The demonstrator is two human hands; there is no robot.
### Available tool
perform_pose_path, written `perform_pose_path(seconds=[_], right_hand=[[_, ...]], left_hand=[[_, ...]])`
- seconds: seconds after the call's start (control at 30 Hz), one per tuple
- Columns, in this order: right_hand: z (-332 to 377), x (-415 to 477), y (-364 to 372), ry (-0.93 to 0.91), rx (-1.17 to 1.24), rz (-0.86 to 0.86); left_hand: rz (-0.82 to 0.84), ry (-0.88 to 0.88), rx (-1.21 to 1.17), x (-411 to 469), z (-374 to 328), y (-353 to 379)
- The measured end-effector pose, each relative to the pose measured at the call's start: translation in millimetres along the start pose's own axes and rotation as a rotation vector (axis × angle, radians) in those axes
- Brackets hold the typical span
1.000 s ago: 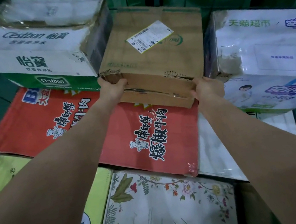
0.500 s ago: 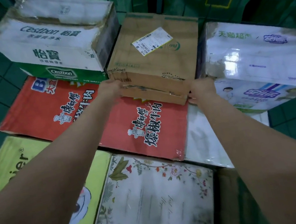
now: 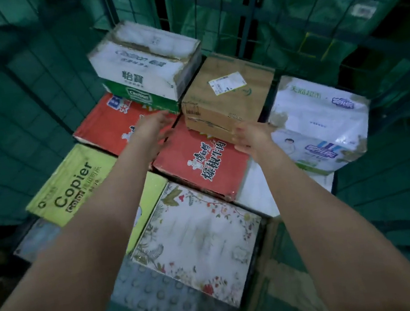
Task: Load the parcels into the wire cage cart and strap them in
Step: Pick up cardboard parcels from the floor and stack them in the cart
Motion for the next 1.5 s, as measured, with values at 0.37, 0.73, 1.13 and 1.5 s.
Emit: perform_pose_path(seconds=[0.37, 0.73, 1.13, 1.5], right_hand=[[11, -131, 71, -0.077, 0.072, 0.343], [-53, -292, 218, -0.071, -0.227, 0.820], [-204, -516, 346, -0.001, -0.542, 1.236], [-342, -679, 384, 0.070, -0.741, 1.462]], left_hand=[[-0.146, 0.096, -0.092, -169, 11, -70], [-0.572, 0.209, -0.357, -303, 37, -239], [-1.010, 0.186, -0.611, -480, 149, -411], [-1.361, 0.197, -0.739, -632, 260, -497]])
Point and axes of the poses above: each hand's wrist, its own x-axis towards the middle knuckle, its own y-axis out of the palm, z = x × y, the point moved 4 cm from there along x, towards the middle knuckle, and after that the axes turned 2 degrees about x, right-handed, at the moved point
